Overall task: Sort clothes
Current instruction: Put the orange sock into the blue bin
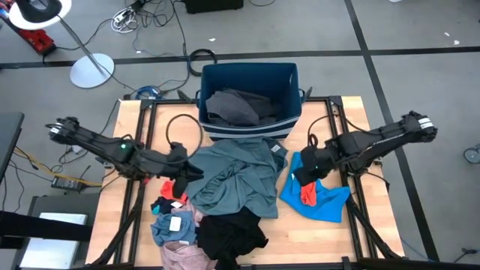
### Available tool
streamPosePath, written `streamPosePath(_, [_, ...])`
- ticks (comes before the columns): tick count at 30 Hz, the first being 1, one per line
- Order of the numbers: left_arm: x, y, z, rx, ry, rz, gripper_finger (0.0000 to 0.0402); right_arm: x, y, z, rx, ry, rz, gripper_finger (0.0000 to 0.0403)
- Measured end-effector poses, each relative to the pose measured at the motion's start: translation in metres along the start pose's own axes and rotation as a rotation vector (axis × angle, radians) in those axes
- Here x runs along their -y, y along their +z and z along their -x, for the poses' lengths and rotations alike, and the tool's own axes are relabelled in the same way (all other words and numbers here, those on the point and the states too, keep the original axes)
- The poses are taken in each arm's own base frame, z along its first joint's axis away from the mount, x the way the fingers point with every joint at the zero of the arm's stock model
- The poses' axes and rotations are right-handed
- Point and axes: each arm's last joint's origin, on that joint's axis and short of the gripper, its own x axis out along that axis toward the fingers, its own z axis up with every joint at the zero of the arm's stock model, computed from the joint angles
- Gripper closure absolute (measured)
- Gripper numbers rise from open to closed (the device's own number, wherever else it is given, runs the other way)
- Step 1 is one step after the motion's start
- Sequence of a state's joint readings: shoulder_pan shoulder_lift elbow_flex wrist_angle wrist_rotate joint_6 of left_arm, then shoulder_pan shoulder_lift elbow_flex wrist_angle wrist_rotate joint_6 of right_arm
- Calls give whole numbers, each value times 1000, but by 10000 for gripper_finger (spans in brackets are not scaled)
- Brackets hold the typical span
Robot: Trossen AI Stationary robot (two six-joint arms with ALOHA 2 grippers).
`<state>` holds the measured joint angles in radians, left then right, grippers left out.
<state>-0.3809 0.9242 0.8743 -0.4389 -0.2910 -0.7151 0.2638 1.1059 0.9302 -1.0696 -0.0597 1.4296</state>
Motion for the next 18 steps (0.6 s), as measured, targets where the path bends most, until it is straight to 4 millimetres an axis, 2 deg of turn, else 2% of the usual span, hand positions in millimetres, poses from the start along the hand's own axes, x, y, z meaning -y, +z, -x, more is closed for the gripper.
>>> streamPosePath(5, [-6,-2,8,32,3,7,310,9,-5,-2,81,-129,-64,335])
streamPosePath(8, [-6,-2,8,38,8,8,310,9,-5,-4,119,-135,-61,320])
streamPosePath(12, [-6,-2,8,37,9,7,310,10,-4,-13,124,-119,-67,280])
streamPosePath(18, [-6,-1,8,42,5,8,310,26,-5,-33,90,-198,-125,199])
